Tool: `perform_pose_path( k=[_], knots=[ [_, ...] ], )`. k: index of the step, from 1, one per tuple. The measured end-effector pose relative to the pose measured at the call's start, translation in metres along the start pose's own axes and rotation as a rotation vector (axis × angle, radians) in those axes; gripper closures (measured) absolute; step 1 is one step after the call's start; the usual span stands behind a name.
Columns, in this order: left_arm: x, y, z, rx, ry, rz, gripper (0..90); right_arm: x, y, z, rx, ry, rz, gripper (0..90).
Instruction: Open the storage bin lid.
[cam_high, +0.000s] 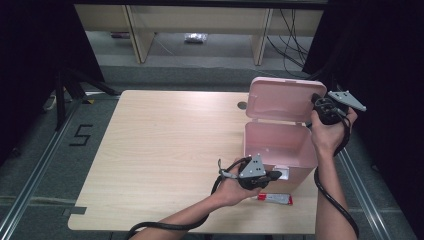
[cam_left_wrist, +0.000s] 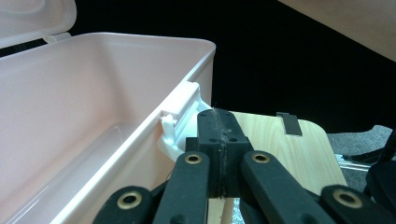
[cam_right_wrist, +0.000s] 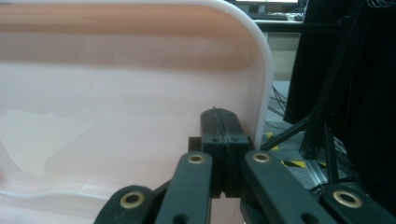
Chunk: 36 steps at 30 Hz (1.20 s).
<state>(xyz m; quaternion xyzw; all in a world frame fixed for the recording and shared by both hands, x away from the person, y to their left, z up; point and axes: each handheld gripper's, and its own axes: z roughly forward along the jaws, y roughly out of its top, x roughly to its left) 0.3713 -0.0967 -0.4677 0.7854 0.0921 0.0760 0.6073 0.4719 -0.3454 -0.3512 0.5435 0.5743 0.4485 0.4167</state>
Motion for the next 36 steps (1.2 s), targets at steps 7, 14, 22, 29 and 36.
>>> perform_pose_path(
  k=[7, 14, 22, 29, 36],
  knots=[
    [0.000, 0.000, 0.000, -0.001, 0.001, -0.001, 89.7, -0.001, 0.001, 0.004, 0.007, 0.001, -0.003, 90.0],
    [0.000, 0.000, 0.000, 0.002, 0.001, -0.001, 89.8, -0.001, 0.003, 0.008, 0.016, 0.002, -0.002, 90.0],
    [0.000, 0.001, 0.000, 0.001, -0.001, -0.001, 89.7, 0.000, 0.004, 0.011, 0.035, 0.000, 0.002, 90.0],
    [0.000, 0.001, 0.000, 0.002, 0.001, -0.001, 89.7, 0.002, 0.003, 0.013, 0.042, -0.004, -0.009, 90.0],
    [0.000, 0.001, 0.000, 0.003, 0.000, 0.000, 89.7, 0.001, -0.008, 0.021, 0.096, -0.010, -0.009, 90.0]
  ],
)
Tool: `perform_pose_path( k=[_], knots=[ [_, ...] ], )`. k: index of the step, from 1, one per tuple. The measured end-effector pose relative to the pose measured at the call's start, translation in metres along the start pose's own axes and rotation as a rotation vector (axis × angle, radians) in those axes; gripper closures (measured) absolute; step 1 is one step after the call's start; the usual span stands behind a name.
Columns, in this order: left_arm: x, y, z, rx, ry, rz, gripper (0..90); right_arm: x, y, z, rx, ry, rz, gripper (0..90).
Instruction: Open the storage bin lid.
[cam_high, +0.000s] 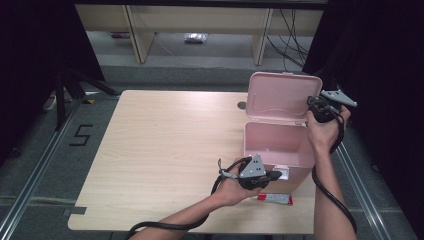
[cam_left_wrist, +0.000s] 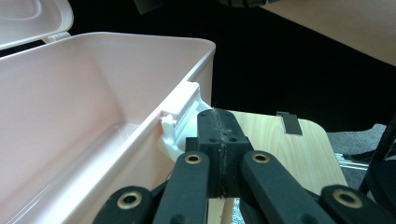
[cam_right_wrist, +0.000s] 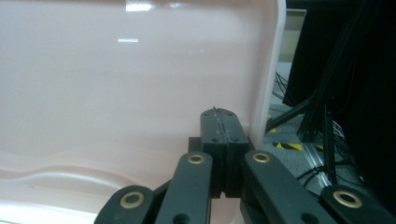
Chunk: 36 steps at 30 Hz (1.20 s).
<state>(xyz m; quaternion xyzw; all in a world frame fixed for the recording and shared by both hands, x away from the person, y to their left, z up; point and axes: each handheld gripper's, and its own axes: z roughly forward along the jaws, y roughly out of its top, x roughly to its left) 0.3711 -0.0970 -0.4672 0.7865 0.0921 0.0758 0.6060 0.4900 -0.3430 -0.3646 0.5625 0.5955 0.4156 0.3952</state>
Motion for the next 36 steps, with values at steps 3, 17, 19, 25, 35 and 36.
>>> perform_pose_path(
  k=[3, 17, 19, 25, 35, 36],
  knots=[
    [0.000, 0.000, 0.000, 0.000, 0.001, -0.001, 89.7, -0.001, -0.002, 0.002, 0.015, -0.001, 0.006, 90.0],
    [0.000, 0.000, 0.000, -0.002, 0.001, -0.003, 89.7, -0.002, -0.008, 0.012, 0.122, -0.017, 0.004, 90.0],
    [0.000, 0.000, 0.000, -0.001, 0.001, -0.003, 89.7, -0.002, -0.009, 0.014, 0.129, -0.008, 0.019, 90.0],
    [-0.001, 0.000, -0.001, 0.000, -0.002, -0.011, 89.7, -0.004, -0.011, 0.018, 0.156, -0.003, 0.008, 90.0],
    [-0.001, 0.000, -0.001, 0.002, 0.001, -0.012, 89.7, -0.002, -0.012, 0.022, 0.209, 0.003, 0.046, 90.0],
    [-0.001, 0.000, -0.001, 0.002, 0.001, -0.012, 89.7, -0.004, -0.012, 0.023, 0.207, 0.011, 0.033, 90.0]
  ],
)
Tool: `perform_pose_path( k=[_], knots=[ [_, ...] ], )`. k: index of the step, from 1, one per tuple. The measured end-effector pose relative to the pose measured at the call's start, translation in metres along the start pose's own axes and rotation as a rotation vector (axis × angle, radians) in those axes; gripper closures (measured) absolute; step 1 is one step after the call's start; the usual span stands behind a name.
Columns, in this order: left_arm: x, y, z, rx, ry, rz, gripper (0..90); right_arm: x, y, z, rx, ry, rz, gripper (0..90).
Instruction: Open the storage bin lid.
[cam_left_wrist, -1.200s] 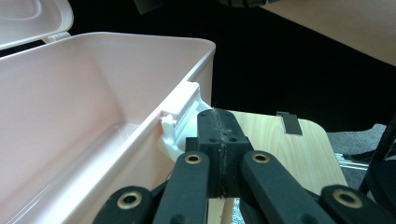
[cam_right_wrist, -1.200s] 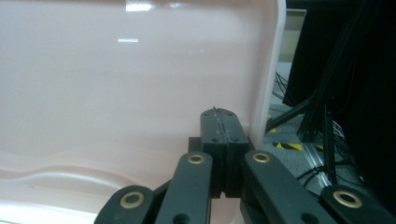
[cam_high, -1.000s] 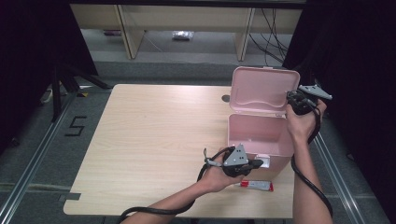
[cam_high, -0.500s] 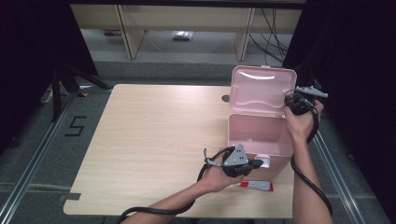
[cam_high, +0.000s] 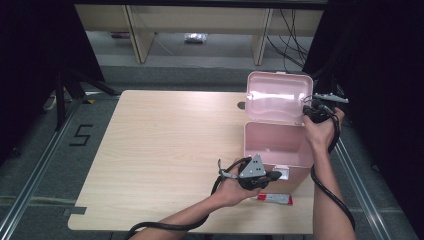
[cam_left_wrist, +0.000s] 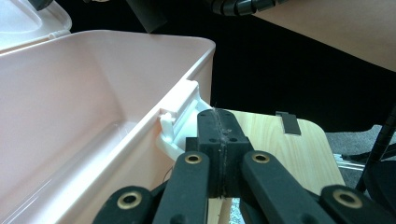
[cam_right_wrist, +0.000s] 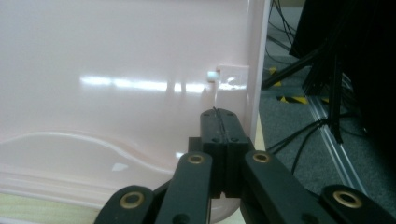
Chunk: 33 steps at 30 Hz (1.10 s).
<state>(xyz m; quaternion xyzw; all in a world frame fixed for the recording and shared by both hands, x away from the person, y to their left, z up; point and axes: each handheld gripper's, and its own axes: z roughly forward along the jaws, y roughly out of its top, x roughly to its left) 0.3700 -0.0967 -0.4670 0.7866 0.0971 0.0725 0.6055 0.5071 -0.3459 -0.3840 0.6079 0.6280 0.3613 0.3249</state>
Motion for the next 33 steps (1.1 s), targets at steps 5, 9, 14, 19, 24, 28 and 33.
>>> perform_pose_path(
  k=[5, 9, 14, 19, 24, 28, 33],
  knots=[
    [0.000, 0.000, 0.000, 0.002, 0.001, 0.001, 89.7, 0.001, 0.000, -0.001, 0.036, 0.002, 0.021, 90.0],
    [0.000, 0.000, 0.000, 0.003, 0.001, 0.004, 89.7, 0.001, 0.000, -0.002, 0.039, 0.015, 0.013, 90.0],
    [-0.001, 0.002, -0.001, 0.010, 0.009, 0.006, 89.7, 0.001, -0.001, -0.010, 0.085, 0.052, -0.033, 90.0],
    [-0.001, 0.002, -0.001, 0.012, 0.009, 0.004, 89.7, 0.005, -0.004, -0.024, 0.140, 0.093, -0.036, 89.6],
    [-0.001, 0.003, -0.001, 0.016, 0.011, 0.009, 89.7, 0.004, -0.010, -0.035, 0.155, 0.123, -0.053, 88.5],
    [-0.001, 0.004, 0.000, 0.018, 0.012, 0.005, 89.6, 0.003, -0.017, -0.044, 0.159, 0.118, -0.070, 87.4],
    [-0.001, 0.006, 0.000, 0.025, 0.013, 0.012, 89.6, 0.002, -0.025, -0.054, 0.171, 0.151, -0.087, 85.6]
  ],
)
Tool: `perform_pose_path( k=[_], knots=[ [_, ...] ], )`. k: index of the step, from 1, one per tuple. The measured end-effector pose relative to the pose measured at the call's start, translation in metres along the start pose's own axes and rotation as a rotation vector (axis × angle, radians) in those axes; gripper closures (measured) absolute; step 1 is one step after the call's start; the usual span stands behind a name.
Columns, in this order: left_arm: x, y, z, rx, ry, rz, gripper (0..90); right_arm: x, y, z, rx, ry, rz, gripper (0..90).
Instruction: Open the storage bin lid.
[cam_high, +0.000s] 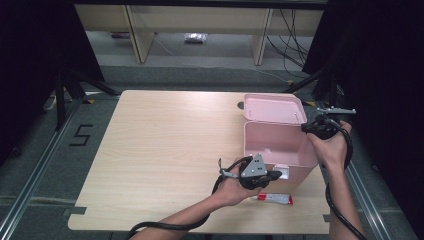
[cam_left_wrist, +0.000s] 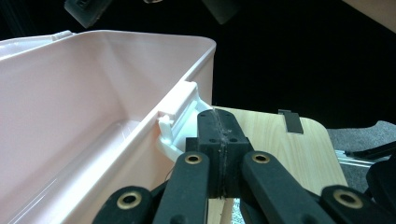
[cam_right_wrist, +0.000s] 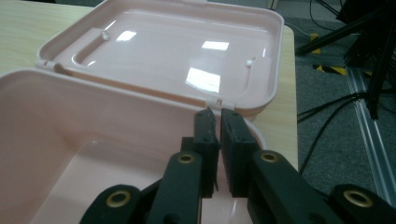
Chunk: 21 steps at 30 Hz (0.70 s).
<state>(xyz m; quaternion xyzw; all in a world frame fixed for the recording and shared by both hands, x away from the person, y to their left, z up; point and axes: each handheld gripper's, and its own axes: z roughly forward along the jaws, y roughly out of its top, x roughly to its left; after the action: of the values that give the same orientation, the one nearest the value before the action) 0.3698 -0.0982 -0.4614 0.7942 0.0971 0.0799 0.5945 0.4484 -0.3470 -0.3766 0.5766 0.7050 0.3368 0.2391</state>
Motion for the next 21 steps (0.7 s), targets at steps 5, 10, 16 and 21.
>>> perform_pose_path(
  k=[5, 10, 16, 21],
  knots=[
    [0.000, 0.001, -0.001, -0.013, -0.010, -0.010, 89.5, 0.005, -0.008, -0.005, -0.005, 0.003, 0.010, 85.0],
    [-0.001, 0.011, -0.010, -0.039, -0.012, -0.004, 88.8, 0.006, -0.016, -0.012, -0.002, 0.019, -0.028, 84.5],
    [0.000, 0.018, -0.025, -0.050, -0.002, -0.005, 85.9, 0.007, -0.022, -0.020, 0.009, 0.048, -0.062, 83.9],
    [0.007, 0.019, -0.044, -0.045, 0.017, -0.044, 77.6, 0.010, -0.028, -0.028, 0.019, 0.035, -0.056, 82.3]
  ],
)
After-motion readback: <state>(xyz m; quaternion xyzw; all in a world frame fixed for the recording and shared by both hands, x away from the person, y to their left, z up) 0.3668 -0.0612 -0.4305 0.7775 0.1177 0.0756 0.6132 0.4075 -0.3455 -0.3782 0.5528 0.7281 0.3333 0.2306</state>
